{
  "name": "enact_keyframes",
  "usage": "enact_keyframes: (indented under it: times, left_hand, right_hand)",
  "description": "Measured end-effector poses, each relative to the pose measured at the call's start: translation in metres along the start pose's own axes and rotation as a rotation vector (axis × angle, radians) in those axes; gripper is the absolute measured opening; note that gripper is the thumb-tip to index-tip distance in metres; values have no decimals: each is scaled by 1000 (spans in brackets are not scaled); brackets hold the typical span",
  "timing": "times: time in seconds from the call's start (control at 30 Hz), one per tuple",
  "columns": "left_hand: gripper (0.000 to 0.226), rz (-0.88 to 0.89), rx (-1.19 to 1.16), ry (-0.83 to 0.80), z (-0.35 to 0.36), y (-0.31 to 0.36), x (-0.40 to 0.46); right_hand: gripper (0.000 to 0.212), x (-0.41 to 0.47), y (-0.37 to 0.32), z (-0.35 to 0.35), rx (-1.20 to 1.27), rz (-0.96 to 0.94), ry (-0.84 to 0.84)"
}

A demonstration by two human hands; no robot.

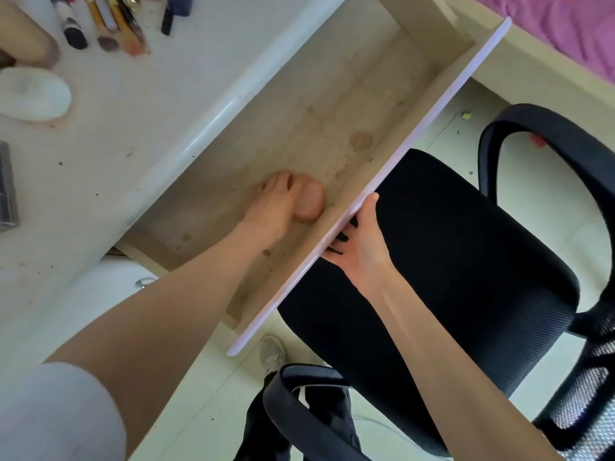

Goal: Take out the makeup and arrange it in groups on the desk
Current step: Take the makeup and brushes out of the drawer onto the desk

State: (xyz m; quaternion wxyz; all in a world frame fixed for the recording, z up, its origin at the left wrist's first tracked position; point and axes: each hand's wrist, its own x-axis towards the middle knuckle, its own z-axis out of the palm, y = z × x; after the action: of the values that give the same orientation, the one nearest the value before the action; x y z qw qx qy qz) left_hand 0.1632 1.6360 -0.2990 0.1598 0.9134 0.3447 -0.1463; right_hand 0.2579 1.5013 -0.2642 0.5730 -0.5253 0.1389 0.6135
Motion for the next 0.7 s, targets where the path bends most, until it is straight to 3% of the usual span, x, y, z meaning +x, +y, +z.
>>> enact_keyframes:
  times: [0.13,0.27,0.4,0.53,0.7]
  left_hand:
    - [72,-100,-129,-13,-3,2,-3]
    - [59,-310,-479,7,-4,3,-7]
    - [49,-304,-503,-32,-5,6,-16]
    - [41,-273,-650,64,-22,14,-39]
    - [39,-265,-724,315,-58,14,-75]
  right_hand:
    - [55,-4,-2,-2,102,16,-85]
    - [57,-5,-4,-2,144,64,-110]
    - [57,-12,-6,-1,117,58,-122]
    - [53,-23,-11,3,101,57,-128]
    - [53,-40,-21,16,91,55,-132]
